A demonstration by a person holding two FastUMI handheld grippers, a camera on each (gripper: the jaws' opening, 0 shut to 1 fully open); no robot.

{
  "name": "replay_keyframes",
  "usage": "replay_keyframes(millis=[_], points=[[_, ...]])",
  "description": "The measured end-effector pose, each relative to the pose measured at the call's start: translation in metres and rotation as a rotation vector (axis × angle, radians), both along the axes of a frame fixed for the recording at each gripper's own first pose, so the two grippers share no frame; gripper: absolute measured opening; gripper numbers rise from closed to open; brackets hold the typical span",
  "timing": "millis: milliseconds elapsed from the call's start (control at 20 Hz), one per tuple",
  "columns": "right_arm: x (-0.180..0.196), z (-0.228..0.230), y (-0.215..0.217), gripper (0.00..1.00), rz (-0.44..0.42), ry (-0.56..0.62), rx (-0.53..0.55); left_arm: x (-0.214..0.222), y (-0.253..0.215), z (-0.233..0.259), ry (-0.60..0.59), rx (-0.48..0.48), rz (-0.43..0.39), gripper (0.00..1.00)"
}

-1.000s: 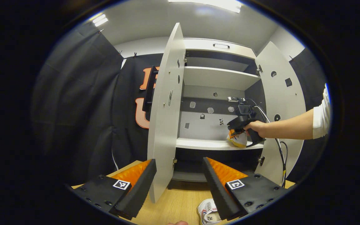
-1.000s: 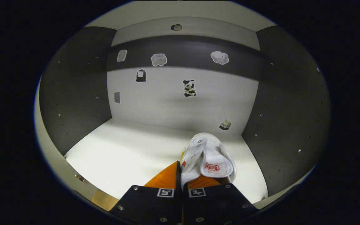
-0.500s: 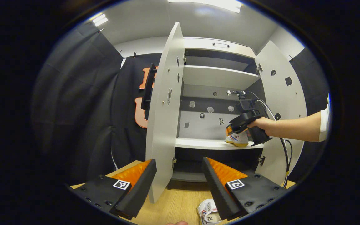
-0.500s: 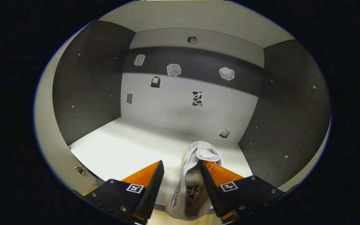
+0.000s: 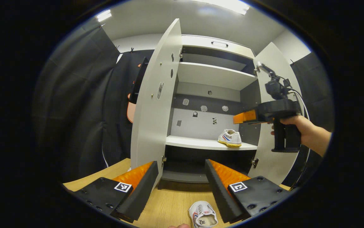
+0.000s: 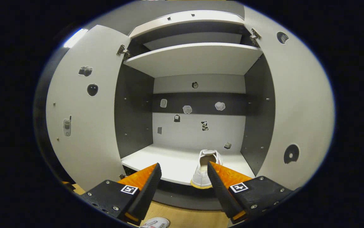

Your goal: Grab one shoe with the right hand and put it into the shoe cabinet, grab the other shoe with the left hand and put it into the shoe cabinet; then close the right door with the right hand and the left door with the left hand.

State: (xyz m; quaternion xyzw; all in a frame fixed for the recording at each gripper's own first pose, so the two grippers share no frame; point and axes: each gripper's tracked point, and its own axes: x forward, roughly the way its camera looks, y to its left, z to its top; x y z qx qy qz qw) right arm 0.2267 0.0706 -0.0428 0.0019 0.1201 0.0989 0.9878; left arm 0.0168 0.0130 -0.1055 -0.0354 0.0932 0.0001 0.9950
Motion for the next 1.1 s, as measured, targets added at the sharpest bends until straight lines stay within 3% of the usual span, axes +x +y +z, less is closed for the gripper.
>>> replay_keyframes(millis=[200, 250, 300, 400, 550, 700, 800, 900, 1100], points=[[-0.083, -0.013, -0.030, 0.91, -0.085, -0.129, -0.016, -0.005, -0.003, -0.019, 0.050, -0.005, -0.017, 0.96], [-0.103, -0.021, -0.040, 0.85, -0.119, -0.161, -0.051, -0.008, -0.003, -0.026, 0.069, -0.005, -0.017, 0.96], [-0.123, -0.033, -0.048, 0.91, -0.151, -0.181, -0.089, -0.011, -0.003, -0.037, 0.093, -0.004, -0.016, 0.96], [-0.165, -0.065, -0.055, 0.92, -0.195, -0.160, -0.145, -0.019, -0.008, -0.064, 0.158, -0.008, -0.029, 0.96], [-0.208, -0.101, -0.056, 0.93, -0.216, -0.076, -0.122, -0.033, -0.024, -0.117, 0.307, 0.009, -0.113, 0.96], [-0.227, -0.119, -0.069, 0.94, -0.221, -0.022, -0.104, -0.058, -0.044, -0.177, 0.528, -0.026, -0.198, 0.99], [-0.227, -0.120, -0.083, 0.94, -0.237, -0.020, -0.111, -0.067, -0.050, -0.212, 0.644, -0.055, -0.197, 0.97], [-0.224, -0.117, -0.095, 0.94, -0.267, -0.030, -0.101, -0.076, -0.050, -0.240, 0.696, -0.052, -0.176, 0.97], [-0.221, -0.120, -0.109, 0.94, -0.294, -0.031, -0.084, -0.096, -0.063, -0.285, 0.837, -0.016, -0.226, 1.00]])
